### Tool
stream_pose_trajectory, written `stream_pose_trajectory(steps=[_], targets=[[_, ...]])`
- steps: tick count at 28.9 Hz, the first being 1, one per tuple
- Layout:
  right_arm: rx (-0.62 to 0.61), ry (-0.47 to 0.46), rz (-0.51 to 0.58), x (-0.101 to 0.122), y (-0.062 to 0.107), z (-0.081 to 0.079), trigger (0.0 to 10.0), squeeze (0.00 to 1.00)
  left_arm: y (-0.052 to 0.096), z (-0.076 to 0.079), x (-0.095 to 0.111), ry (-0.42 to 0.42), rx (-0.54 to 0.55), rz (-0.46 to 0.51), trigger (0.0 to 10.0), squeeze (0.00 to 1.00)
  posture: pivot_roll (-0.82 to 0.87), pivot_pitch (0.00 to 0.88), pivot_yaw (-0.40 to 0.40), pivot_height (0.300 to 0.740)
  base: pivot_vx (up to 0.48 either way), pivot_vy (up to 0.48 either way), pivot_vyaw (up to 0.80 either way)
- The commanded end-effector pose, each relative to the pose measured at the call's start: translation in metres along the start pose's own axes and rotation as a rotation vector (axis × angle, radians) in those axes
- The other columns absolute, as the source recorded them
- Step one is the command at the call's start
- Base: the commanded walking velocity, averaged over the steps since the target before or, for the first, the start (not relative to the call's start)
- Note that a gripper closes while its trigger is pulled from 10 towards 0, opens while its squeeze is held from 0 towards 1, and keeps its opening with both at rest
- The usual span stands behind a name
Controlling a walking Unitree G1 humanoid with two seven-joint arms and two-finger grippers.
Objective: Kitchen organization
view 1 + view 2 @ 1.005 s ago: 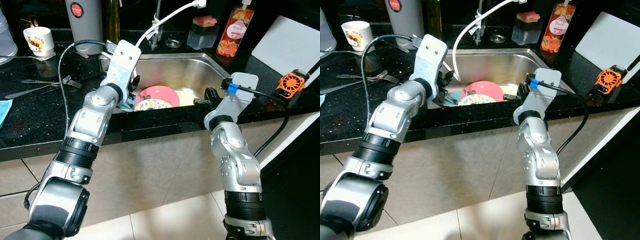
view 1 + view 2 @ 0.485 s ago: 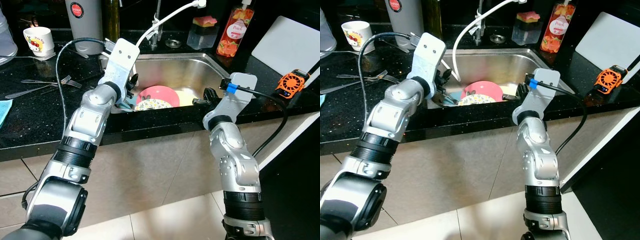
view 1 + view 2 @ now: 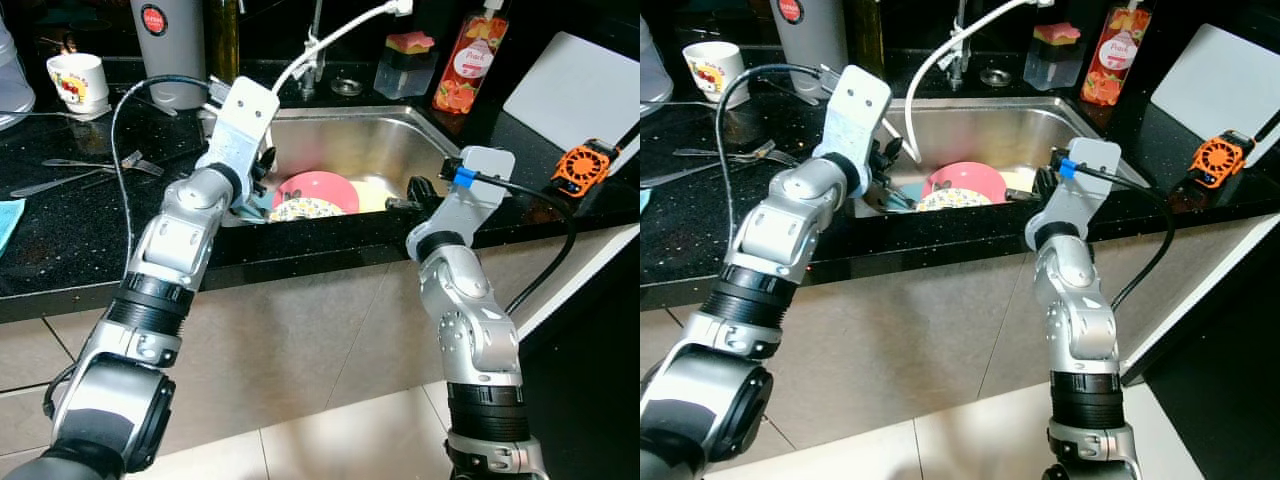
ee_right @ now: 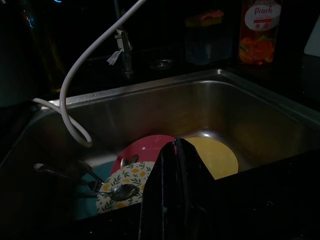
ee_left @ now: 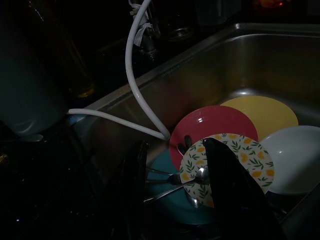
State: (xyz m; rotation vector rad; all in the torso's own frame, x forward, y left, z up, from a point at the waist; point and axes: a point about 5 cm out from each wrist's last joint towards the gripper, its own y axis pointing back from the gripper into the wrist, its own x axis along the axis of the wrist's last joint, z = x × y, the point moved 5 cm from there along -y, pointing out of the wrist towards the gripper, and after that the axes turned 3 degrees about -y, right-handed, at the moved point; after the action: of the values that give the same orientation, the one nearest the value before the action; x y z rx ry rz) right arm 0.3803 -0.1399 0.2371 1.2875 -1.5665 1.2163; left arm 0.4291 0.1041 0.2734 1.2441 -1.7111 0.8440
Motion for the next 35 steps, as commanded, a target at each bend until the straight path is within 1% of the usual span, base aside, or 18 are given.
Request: stream_pose_trajectory(steps=[1,4,7,8,9,10,12,13,14,16,20,22,23,25,27,29,33,35], targets=[[-0.024,0.003,0.005,0.000,0.002,0.007,10.0,0.00,-0.001,-0.001,0.002,-0.012,-0.003,0.002,10.0,0.00,0.19,0.014,-0.073,0.740,0.000,0.000,0.00],[-0.029,0.004,0.002,-0.001,0.002,0.008,10.0,0.00,-0.001,-0.002,0.002,-0.012,-0.003,0.002,10.0,0.00,0.19,0.011,-0.068,0.740,0.000,0.000,0.00],[-0.034,0.003,0.004,-0.001,0.003,0.009,10.0,0.00,0.000,-0.007,0.001,-0.004,0.019,0.001,10.0,0.00,0.20,0.017,-0.061,0.740,0.000,0.000,0.00],[-0.039,0.002,0.006,0.000,0.004,0.010,10.0,0.00,0.003,-0.010,0.002,0.007,0.037,-0.005,10.0,0.00,0.21,0.022,-0.059,0.740,0.000,0.000,0.00],[-0.039,0.002,0.006,0.000,0.004,0.010,10.0,0.00,0.003,-0.010,0.002,0.007,0.037,-0.005,10.0,0.00,0.21,0.022,-0.059,0.740,0.000,0.000,0.00],[-0.045,0.002,0.007,0.000,0.005,0.012,10.0,0.00,0.009,-0.014,0.009,-0.003,0.051,0.016,10.0,0.00,0.22,0.030,-0.056,0.740,0.000,0.000,0.00],[-0.059,0.009,0.003,0.000,0.008,0.018,10.0,0.00,0.022,-0.022,0.031,-0.014,0.082,0.067,10.0,0.00,0.23,0.037,-0.056,0.740,0.000,0.000,0.00],[-0.061,0.014,-0.002,-0.002,0.010,0.021,10.0,0.00,0.029,-0.021,0.036,0.010,0.092,0.074,10.0,0.00,0.24,0.045,-0.064,0.740,0.000,0.000,0.00],[-0.063,0.017,-0.005,-0.002,0.011,0.022,10.0,0.00,0.033,-0.020,0.037,0.032,0.098,0.072,10.0,0.00,0.24,0.045,-0.064,0.740,0.000,0.000,0.00],[-0.062,0.025,-0.017,-0.005,0.013,0.024,10.0,0.00,0.043,-0.017,0.035,0.021,0.129,0.087,10.0,0.00,0.24,0.052,-0.078,0.740,0.000,0.000,0.00],[-0.049,0.033,-0.033,-0.009,0.015,0.025,10.0,0.00,0.056,-0.010,0.014,0.097,0.200,0.087,10.0,0.00,0.24,0.060,-0.092,0.740,0.000,0.000,0.00],[-0.043,0.033,-0.034,-0.011,0.016,0.024,10.0,0.00,0.062,-0.006,0.009,0.084,0.209,0.115,10.0,0.00,0.25,0.061,-0.093,0.740,0.000,0.000,0.00],[-0.041,0.032,-0.035,-0.012,0.017,0.023,10.0,0.00,0.066,-0.003,0.003,0.077,0.211,0.134,10.0,0.00,0.24,0.062,-0.092,0.740,0.000,0.000,0.00],[-0.040,0.030,-0.036,-0.013,0.019,0.023,10.0,0.00,0.073,-0.001,-0.004,0.076,0.215,0.141,10.0,0.00,0.24,0.062,-0.092,0.740,0.000,0.000,0.00],[-0.043,0.035,-0.024,-0.015,0.024,0.026,10.0,0.00,0.083,0.001,-0.015,0.031,0.213,0.158,10.0,0.00,0.24,0.063,-0.086,0.740,0.000,0.000,0.00],[-0.052,0.042,-0.015,-0.017,0.028,0.029,10.0,0.00,0.091,0.001,-0.026,0.015,0.219,0.159,10.0,0.00,0.24,0.063,-0.085,0.740,0.000,0.000,0.00],[-0.072,0.037,-0.014,-0.022,0.032,0.035,10.0,0.00,0.097,0.004,-0.032,0.025,0.205,0.162,10.0,0.00,0.23,0.062,-0.084,0.740,0.000,0.000,0.00],[-0.094,0.032,0.006,-0.026,0.038,0.040,10.0,0.00,0.105,0.009,-0.037,-0.008,0.191,0.184,10.0,0.00,0.23,0.060,-0.085,0.740,0.000,0.000,0.00]])
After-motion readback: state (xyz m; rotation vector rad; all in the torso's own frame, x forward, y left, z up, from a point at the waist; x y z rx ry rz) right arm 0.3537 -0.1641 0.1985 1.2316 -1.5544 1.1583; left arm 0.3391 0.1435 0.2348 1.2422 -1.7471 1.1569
